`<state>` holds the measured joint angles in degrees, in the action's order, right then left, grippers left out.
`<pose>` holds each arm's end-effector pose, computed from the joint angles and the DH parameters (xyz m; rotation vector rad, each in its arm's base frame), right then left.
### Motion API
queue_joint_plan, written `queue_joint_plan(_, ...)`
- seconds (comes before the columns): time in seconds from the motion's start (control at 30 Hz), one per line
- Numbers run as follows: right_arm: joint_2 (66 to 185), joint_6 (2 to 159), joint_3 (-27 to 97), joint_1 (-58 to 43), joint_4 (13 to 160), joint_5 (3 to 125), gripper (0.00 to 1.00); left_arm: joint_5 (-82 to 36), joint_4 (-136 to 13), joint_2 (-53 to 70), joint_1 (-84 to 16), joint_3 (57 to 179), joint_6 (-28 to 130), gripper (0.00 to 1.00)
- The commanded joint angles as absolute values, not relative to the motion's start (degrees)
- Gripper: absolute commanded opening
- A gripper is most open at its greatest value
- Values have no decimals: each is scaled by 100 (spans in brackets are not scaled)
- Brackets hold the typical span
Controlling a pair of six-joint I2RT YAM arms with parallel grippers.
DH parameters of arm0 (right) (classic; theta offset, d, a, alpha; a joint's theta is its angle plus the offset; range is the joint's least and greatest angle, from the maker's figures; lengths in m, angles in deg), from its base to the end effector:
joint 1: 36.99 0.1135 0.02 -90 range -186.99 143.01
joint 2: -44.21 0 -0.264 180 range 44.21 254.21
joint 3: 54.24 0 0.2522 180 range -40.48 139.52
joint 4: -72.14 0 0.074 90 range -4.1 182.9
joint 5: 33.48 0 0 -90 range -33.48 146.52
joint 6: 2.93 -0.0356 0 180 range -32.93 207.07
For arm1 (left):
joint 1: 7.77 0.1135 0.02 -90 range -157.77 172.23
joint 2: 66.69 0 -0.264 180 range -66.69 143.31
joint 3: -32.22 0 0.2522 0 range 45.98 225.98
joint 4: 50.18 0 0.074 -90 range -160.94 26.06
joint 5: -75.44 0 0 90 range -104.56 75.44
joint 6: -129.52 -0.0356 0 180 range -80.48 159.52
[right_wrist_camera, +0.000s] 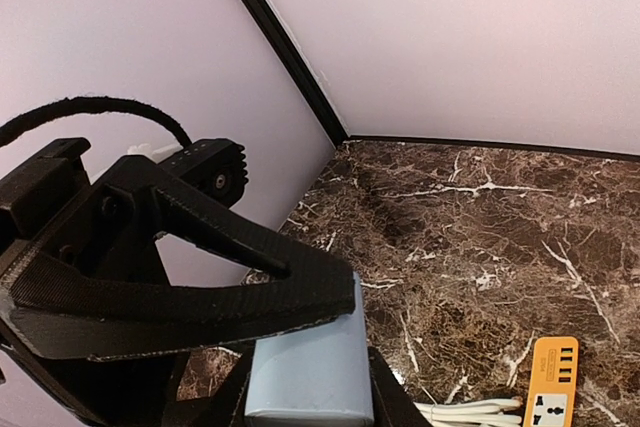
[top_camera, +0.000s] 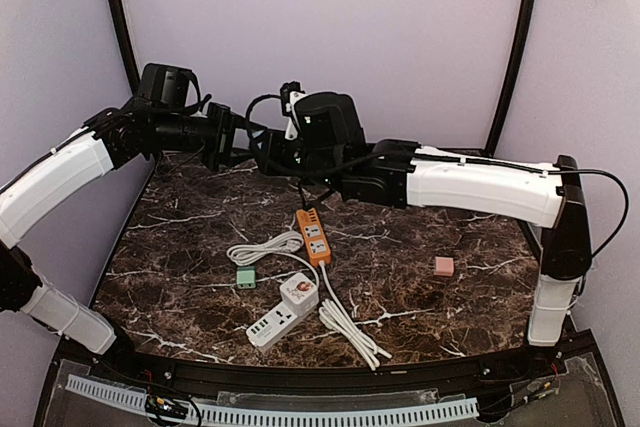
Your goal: Insert the plug
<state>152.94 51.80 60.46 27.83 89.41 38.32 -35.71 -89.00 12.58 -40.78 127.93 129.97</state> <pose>0.2063 0.4128 0.3686 -0.2369 1.8508 0.9725 0.2545 -0.1807 0.4034 -0.8828 2.2304 -1.6144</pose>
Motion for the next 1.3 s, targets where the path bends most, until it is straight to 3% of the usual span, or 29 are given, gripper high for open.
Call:
queue_joint_plan(0.0, 15365, 5147, 6241, 2754, 8821, 3861, 31, -3612, -8853, 1101, -4104, 12683, 12942, 1)
queue_joint_plan(0.43, 15354, 5199, 6251, 2758, 8815, 3834, 26, -3596, -8818, 1093, -4094, 12569, 12928, 1)
queue_joint_plan(0.6, 15390, 5199, 6279, 2755, 8811, 3921, 6, -3583, -8807, 1085, -4107, 12524, 12928, 1)
queue_joint_plan(0.73, 15318, 5280, 6128, 2758, 8648, 4142, 0, -3584, -8768, 1063, -4100, 12465, 12942, 7)
queue_joint_plan(0.9, 15181, 5280, 5928, 2778, 8617, 4406, 0, -3612, -8767, 979, -4105, 12352, 12900, 39)
queue_joint_plan(0.93, 15159, 5232, 5917, 2778, 8667, 4392, 0, -3606, -8778, 956, -4105, 12334, 12900, 51)
queue_joint_plan(1.03, 15054, 5111, 5838, 2825, 8845, 4316, 0, -3523, -8865, 804, -4100, 12248, 12843, 73)
queue_joint_plan(1.07, 15001, 5057, 5787, 2842, 8895, 4290, 0, -3492, -8945, 772, -4100, 12238, 12814, 88)
queue_joint_plan(1.13, 14870, 4935, 5623, 2877, 8980, 4231, 0, -3396, -9064, 654, -4099, 12180, 12683, 97)
queue_joint_plan(1.27, 14587, 4621, 5245, 2934, 9124, 4126, 0, -3313, -9271, 405, -4095, 11925, 12499, 99)
